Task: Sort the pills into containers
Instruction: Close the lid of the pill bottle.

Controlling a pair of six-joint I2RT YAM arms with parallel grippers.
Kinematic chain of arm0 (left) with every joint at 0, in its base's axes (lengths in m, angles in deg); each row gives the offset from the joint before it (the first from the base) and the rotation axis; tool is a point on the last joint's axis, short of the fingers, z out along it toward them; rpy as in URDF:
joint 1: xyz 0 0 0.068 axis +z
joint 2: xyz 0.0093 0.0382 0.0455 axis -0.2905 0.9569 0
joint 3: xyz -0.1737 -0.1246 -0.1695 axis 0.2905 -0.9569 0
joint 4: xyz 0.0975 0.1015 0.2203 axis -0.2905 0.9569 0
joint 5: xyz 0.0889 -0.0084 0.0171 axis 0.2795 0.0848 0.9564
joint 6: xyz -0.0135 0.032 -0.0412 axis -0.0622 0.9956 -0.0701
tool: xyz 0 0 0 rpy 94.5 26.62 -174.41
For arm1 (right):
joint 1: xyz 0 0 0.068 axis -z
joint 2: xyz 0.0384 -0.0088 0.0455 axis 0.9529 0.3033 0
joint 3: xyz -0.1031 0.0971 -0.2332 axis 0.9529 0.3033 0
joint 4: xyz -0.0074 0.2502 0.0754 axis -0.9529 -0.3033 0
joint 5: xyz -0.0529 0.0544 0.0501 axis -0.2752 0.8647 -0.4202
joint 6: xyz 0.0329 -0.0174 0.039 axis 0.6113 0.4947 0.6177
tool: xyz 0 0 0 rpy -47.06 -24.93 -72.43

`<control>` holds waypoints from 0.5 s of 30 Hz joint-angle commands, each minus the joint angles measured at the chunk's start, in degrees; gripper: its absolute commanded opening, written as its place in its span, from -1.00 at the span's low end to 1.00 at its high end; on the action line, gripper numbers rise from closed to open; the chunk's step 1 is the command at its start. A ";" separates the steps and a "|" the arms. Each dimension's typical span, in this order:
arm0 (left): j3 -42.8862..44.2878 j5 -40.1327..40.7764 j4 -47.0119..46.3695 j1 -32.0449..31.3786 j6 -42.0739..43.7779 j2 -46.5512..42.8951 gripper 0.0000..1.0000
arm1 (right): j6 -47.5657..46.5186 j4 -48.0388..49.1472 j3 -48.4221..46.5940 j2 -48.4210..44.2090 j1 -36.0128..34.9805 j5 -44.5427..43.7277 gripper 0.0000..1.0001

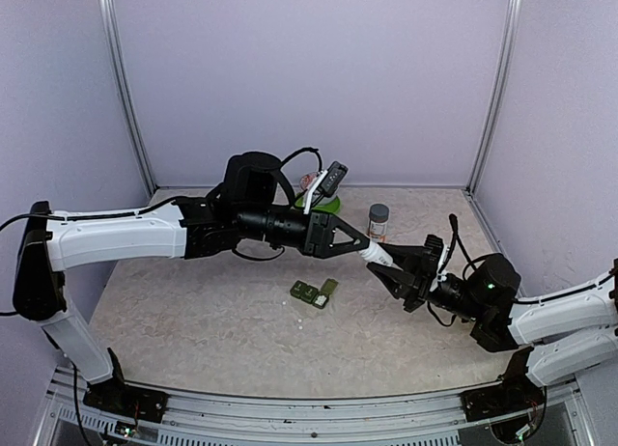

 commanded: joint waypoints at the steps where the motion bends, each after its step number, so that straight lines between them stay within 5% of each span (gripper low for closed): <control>1: 0.47 -2.82 -2.69 -0.93 -1.29 1.36 -0.45 | -0.43 1.49 -1.30 -0.03 -0.55 -0.44 -0.51; 15: -0.35 -2.39 -3.49 -0.96 -5.59 4.16 -0.47 | -7.71 -2.21 -3.09 0.38 -4.64 -10.65 -0.52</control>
